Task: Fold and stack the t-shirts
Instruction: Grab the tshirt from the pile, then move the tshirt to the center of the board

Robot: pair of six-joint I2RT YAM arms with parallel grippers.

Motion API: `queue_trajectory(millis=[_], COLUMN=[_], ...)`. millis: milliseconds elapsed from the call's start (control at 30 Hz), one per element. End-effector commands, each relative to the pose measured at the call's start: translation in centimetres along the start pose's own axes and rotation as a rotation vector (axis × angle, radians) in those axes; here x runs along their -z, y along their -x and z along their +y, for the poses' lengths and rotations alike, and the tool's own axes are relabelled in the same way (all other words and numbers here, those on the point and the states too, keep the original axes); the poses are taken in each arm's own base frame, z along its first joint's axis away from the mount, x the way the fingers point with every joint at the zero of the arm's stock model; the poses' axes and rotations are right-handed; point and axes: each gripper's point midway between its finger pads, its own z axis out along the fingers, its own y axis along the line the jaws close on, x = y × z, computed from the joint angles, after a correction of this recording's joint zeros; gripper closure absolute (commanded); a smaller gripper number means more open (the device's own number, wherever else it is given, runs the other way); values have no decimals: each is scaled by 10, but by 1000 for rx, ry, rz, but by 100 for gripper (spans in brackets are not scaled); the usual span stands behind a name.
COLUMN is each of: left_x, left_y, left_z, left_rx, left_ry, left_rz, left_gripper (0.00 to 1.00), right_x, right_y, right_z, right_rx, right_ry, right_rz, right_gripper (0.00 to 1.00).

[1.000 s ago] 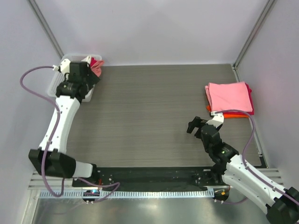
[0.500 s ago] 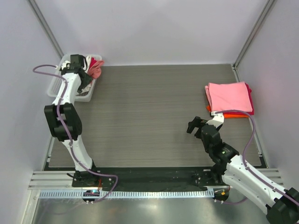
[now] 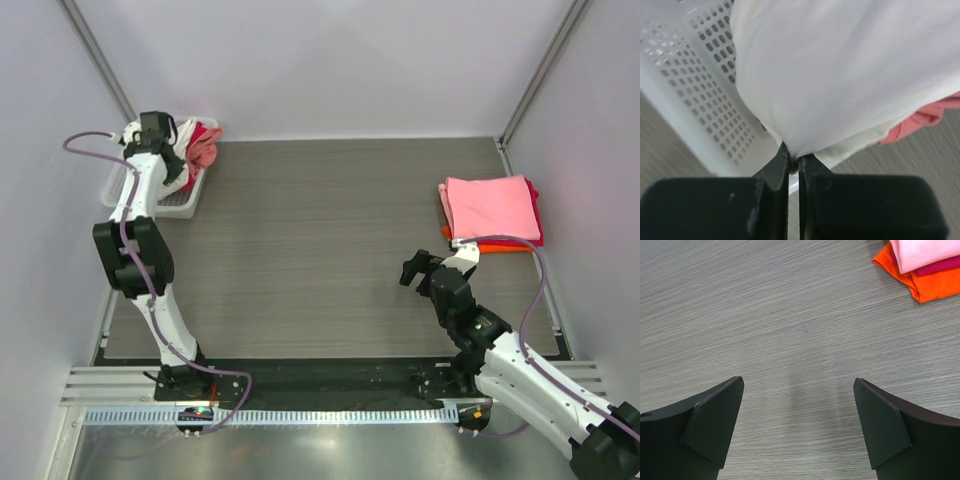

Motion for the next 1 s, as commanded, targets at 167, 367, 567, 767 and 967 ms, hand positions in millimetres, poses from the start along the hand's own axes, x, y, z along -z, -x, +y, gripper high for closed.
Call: queue_trajectory(millis=[167,367,567,767,967], left_x=[218,376,452,480,499], left_y=[111,121,52,-96,-211], left_z=[27,17,-43,-113,-146], left_rx=[322,410,305,20,-249], left_ry=[-284,-720,-1143,-1252,-1249], left_rz=[-442,-441,-83,182,225], left_gripper=[100,100,100,100,100], right_x=[0,0,-1,-1,1], right_y=[10,11,11,12,12], right_z=[7,8,8,6,6], right_rx=[-26,-26,-26,-26,-31], right_ry=[16,21,17,8,17], right_rz=[-27,-28,-29,-33,-40], right_gripper=[3,3,3,3,3])
